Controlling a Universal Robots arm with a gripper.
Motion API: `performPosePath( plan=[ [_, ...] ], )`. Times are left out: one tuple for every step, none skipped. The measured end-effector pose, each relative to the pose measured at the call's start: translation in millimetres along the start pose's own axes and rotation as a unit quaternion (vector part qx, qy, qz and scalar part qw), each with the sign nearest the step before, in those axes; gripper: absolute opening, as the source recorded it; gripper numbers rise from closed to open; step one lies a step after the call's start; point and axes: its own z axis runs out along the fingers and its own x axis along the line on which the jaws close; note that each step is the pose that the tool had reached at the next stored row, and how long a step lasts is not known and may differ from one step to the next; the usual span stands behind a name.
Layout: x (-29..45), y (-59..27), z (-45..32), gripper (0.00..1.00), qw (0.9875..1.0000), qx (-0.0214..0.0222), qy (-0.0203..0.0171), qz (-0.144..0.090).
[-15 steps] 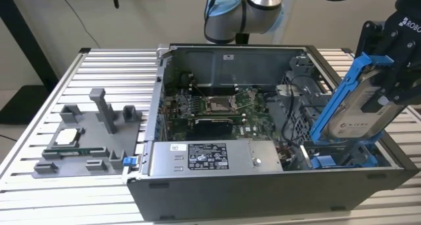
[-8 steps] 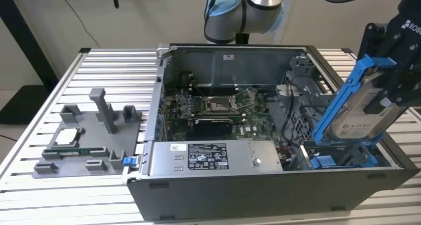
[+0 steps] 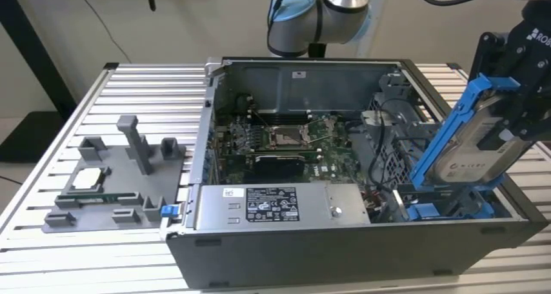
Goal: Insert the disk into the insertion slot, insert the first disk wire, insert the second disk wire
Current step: 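Insert the disk into the insertion slot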
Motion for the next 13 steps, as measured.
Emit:
performPosePath(
  plan=[
    [0.0, -0.2, 0.1, 0.0, 1.0, 0.0, 0.0, 0.0],
    [0.0, -0.3, 0.2, 0.0, 1.0, 0.0, 0.0001, 0.0],
    [0.0, -0.3, 0.1, 0.0, 1.0, 0.0, 0.0001, 0.0],
    [0.0, -0.5, 0.2, 0.0, 1.0, 0.0, 0.0, 0.0],
    [0.0, -0.7, 0.3, 0.0, 1.0, 0.0, 0.0001, 0.0],
    [0.0, -0.7, 0.5, 0.0, 1.0, 0.0, 0.0, 0.0],
    [0.0, -0.7, 0.6, 0.0, 1.0, 0.0, 0.0, 0.0],
    [0.0, -0.7, 0.9, 0.0, 1.0, 0.0, 0.0, 0.0],
    [0.0, -0.8, 1.3, 0.0, 1.0, 0.0, -0.0001, 0.0],
    [0.0, -0.8, 1.8, 0.0, 1.0, 0.0, -0.0001, 0.0],
    [0.0, -1.1, 2.4, 0.0, 1.0, 0.0, -0.0001, 0.0],
    [0.0, -1.3, 3.0, 0.0, 1.0, 0.0, 0.0, 0.0],
    [0.0, -1.5, 3.9, 0.0, 1.0, 0.0, 0.0, 0.0]
  ],
)
